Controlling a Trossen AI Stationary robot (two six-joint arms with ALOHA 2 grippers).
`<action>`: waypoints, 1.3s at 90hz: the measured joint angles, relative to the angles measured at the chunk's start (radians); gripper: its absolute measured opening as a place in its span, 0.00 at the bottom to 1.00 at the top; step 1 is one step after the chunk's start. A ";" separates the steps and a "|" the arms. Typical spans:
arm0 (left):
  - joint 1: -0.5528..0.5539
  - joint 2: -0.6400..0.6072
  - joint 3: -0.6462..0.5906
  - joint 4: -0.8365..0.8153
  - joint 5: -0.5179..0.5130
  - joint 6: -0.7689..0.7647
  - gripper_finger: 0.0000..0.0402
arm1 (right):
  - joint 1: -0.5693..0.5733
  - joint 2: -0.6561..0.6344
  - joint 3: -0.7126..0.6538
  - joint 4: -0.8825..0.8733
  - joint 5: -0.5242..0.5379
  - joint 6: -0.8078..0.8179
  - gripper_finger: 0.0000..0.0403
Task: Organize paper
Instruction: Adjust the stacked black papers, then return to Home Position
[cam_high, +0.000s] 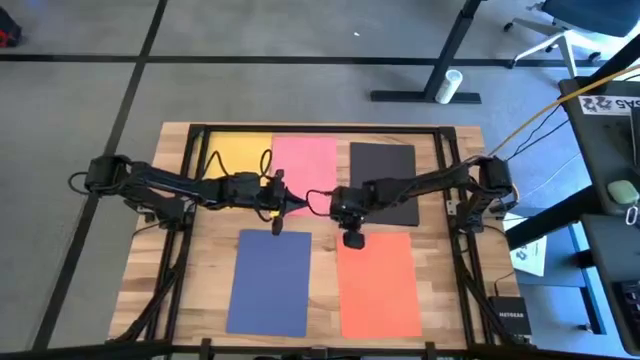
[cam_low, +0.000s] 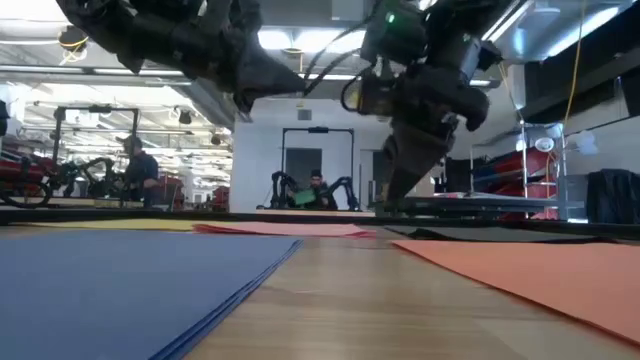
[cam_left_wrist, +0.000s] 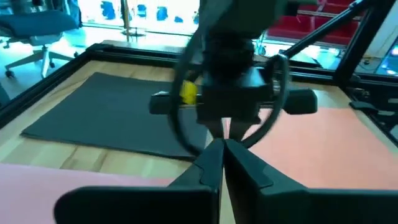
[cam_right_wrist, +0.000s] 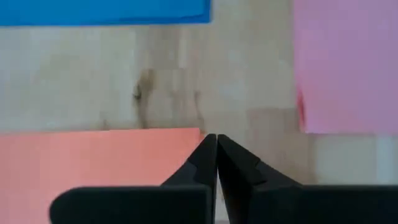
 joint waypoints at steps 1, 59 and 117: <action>-0.003 -0.004 0.000 0.000 0.000 0.001 0.00 | 0.005 -0.003 0.000 0.001 0.003 -0.001 0.00; -0.031 -0.411 -0.350 0.190 -0.001 0.003 0.00 | 0.077 -0.412 -0.344 0.387 0.093 0.067 0.00; -0.067 -1.006 -0.568 -0.194 -0.036 -0.061 0.00 | -0.027 -1.029 -0.848 0.777 0.202 0.122 0.00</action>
